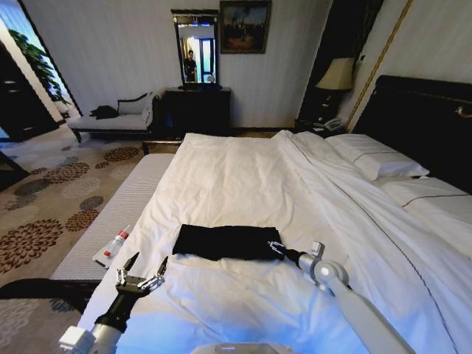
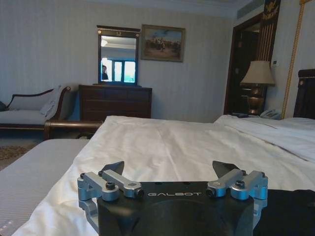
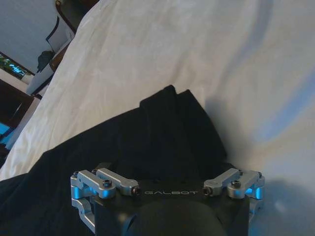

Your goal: Fold the clothes on the bed.

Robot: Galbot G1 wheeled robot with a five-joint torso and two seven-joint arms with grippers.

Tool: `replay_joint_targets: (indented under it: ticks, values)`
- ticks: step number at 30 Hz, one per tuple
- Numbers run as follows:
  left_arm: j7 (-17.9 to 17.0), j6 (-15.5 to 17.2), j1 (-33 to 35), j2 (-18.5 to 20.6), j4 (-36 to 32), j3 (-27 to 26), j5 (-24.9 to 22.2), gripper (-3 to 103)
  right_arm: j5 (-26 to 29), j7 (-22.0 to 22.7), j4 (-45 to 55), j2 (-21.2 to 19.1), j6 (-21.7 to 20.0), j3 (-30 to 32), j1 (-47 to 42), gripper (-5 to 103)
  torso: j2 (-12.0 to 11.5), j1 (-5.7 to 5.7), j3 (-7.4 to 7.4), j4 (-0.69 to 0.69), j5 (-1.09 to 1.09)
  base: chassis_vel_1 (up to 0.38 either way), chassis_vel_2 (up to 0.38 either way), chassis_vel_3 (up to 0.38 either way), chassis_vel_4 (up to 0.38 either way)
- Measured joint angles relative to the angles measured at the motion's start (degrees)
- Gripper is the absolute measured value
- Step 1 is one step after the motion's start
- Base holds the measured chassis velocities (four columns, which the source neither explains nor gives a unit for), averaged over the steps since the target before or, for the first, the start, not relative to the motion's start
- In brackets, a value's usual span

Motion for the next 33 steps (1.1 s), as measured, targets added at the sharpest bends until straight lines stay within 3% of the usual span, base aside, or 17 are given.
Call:
replay_joint_targets:
  ticks: [3,9,11,12,18,20,22,28,33]
  values:
    - [0.0,0.0,0.0,0.0,0.0,0.0,0.0,100,-0.2,0.6,-0.3,0.5,-0.5,-0.3,0.8,101,0.0,0.00,0.00,0.00,0.00,0.000,0.000,0.000,0.000]
    - [0.0,0.1,-0.1,0.0,0.0,0.0,0.0,100,-0.6,1.3,-1.5,1.0,-1.0,-0.5,1.4,77,0.0,0.00,0.00,-0.01,0.00,0.000,0.000,0.000,0.000]
    - [0.0,0.1,-0.1,0.0,0.1,0.0,0.0,100,-0.8,1.4,-1.7,1.0,-1.0,-0.7,1.5,77,0.0,0.00,0.00,-0.01,0.00,0.000,0.000,0.000,0.000]
    - [0.0,0.1,-0.1,0.0,0.1,0.1,0.0,100,-1.2,1.5,-1.9,1.3,-1.0,-1.2,1.6,66,0.0,0.00,0.00,-0.01,0.00,0.000,0.000,0.000,0.000]
    - [-0.1,0.1,-0.1,0.1,0.1,0.1,0.0,100,-1.4,2.0,-1.4,2.0,-1.0,-1.9,1.9,49,0.0,0.00,0.00,0.00,0.00,0.000,0.000,0.000,0.000]
    - [-0.1,0.1,-0.1,0.1,0.1,0.1,0.0,100,-1.7,2.3,-0.5,2.4,-1.0,-1.8,1.7,33,0.0,0.00,0.00,0.00,0.00,0.000,0.000,0.000,0.000]
    - [-0.1,0.1,-0.1,0.1,0.1,0.1,0.0,100,-2.2,2.4,-0.1,2.6,-0.9,-1.8,1.5,33,0.0,0.00,0.00,0.00,0.01,0.000,0.000,0.000,0.000]
    - [-0.1,0.1,-0.1,0.1,0.1,0.1,0.0,100,-3.1,2.8,1.6,2.6,-0.6,-1.8,0.5,7,0.0,0.00,0.00,-0.01,0.00,0.000,0.000,0.000,0.000]
    - [-0.1,0.1,-0.1,0.1,0.1,0.1,0.0,100,-3.7,2.8,2.0,2.8,-0.1,-1.9,0.5,4,0.0,0.00,0.00,-0.01,0.00,0.000,0.000,0.000,0.000]
